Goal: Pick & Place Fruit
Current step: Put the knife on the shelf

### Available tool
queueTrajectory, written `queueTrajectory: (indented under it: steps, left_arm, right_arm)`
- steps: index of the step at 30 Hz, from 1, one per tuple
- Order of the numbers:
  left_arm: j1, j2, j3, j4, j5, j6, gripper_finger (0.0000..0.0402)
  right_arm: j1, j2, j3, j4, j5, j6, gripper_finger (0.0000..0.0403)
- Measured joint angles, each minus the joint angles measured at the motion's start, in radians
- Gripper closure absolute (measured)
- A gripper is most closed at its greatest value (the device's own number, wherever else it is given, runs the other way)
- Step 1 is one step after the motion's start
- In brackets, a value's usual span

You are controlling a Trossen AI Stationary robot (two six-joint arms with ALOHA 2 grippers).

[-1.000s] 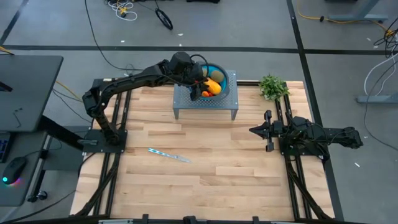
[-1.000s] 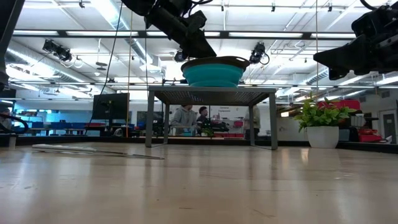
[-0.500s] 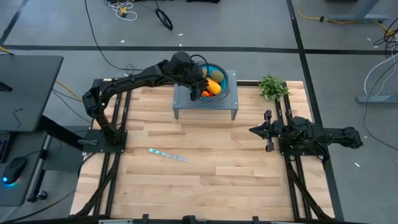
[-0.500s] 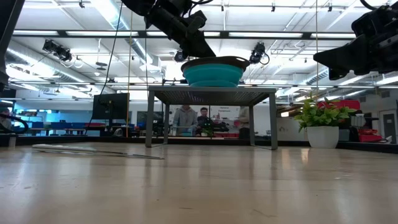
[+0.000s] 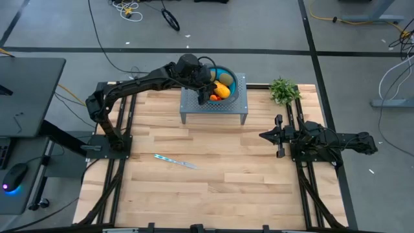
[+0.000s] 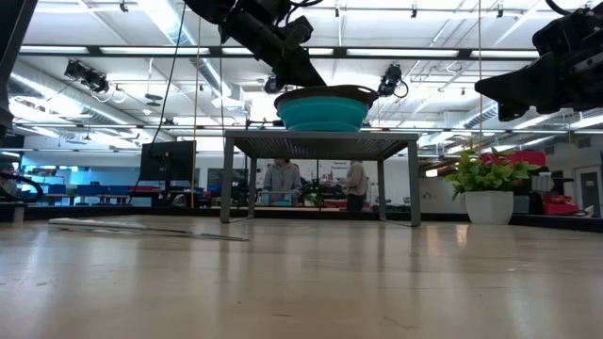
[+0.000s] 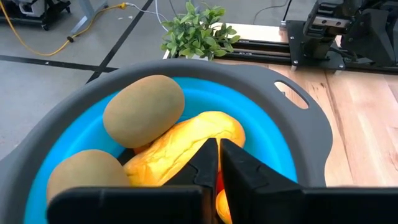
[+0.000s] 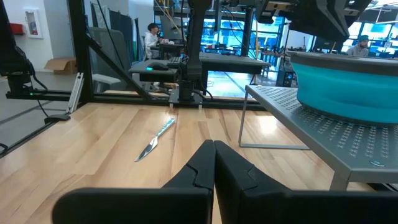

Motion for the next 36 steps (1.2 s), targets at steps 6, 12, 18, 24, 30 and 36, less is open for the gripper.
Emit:
queueTrajectory:
  steps: [6,12,18,24,30,36]
  left_arm:
    - [0.0,0.0,0.0,0.0,0.0,-0.005,0.039]
    - [0.0,0.0,0.0,0.0,0.0,-0.006,0.0392]
    - [0.0,0.0,0.0,0.0,0.0,-0.007,0.0392]
    - [0.0,-0.011,0.0,0.0,0.0,0.0,0.0395]
    - [0.0,-0.043,0.0,-0.005,0.0,-0.001,0.0396]
    - [0.0,-0.081,0.001,-0.017,0.001,0.0,0.0397]
  right_arm:
    - [0.0,0.0,0.0,0.0,0.0,0.0,0.0396]
    - [0.0,0.0,0.0,0.0,0.0,0.0,0.0396]
    - [0.0,0.0,0.0,0.0,0.0,0.0,0.0396]
    - [0.0,0.0,0.0,0.0,0.0,0.0,0.0396]
    - [0.0,0.0,0.0,0.0,0.0,0.0,0.0396]
    - [0.0,0.0,0.0,0.0,0.0,0.0,0.0396]
